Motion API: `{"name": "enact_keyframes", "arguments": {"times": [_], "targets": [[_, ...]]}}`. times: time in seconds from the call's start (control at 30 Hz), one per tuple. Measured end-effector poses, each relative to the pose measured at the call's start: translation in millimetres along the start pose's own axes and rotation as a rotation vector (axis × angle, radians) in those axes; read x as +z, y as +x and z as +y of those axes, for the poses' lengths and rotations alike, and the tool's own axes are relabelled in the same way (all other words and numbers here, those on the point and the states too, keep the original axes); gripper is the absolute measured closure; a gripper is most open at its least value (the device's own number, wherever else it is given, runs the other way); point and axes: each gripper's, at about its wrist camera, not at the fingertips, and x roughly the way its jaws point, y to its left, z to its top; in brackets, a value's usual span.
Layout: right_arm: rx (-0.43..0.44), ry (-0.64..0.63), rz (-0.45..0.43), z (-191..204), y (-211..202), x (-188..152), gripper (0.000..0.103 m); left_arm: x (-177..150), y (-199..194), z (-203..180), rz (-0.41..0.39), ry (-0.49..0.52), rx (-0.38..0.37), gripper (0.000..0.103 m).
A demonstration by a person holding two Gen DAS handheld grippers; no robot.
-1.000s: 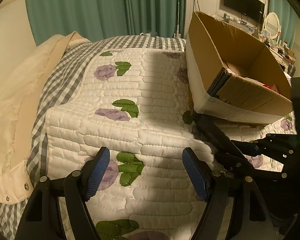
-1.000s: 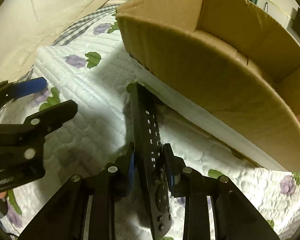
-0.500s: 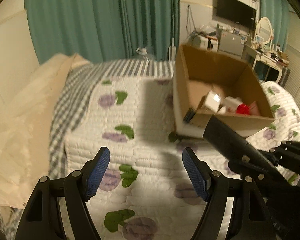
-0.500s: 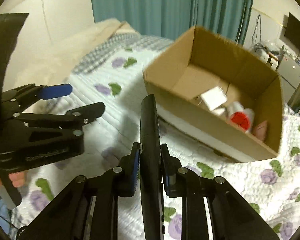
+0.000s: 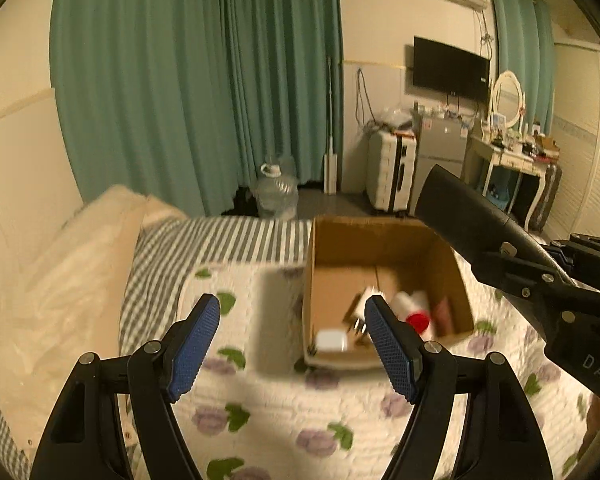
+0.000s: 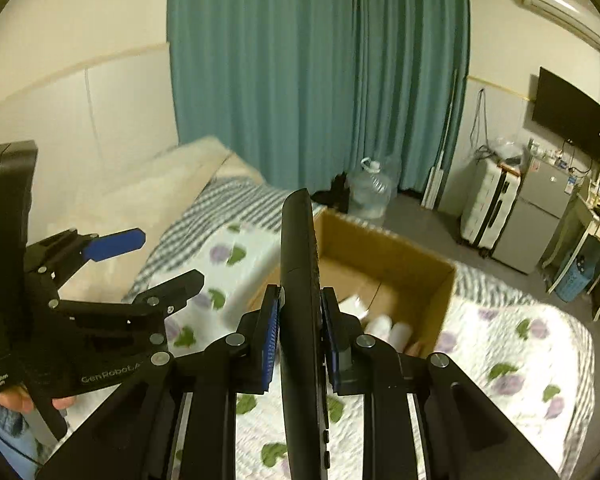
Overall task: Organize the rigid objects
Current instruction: 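Pull the remote out and lower it into the box with the right tool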
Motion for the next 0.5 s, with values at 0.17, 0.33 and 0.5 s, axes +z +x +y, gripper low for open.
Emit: {"name": "enact_keyframes", "arguments": {"times": [0.17,0.33,0.5], "targets": [[-0.019,0.003,-0.016,-23,6,23,0.084,21,25,-15,-0.031,0.012,0.008,0.021],[-0.023,0.034,-0.002,-52,42,30,0.084,28,68,-32,-0.019,0.037,0.021,0.021],[-0.024,0.072,0.053,-83,101,20,0.084,23,113,-41,0.023,0.047,0.022,0.021]]}}
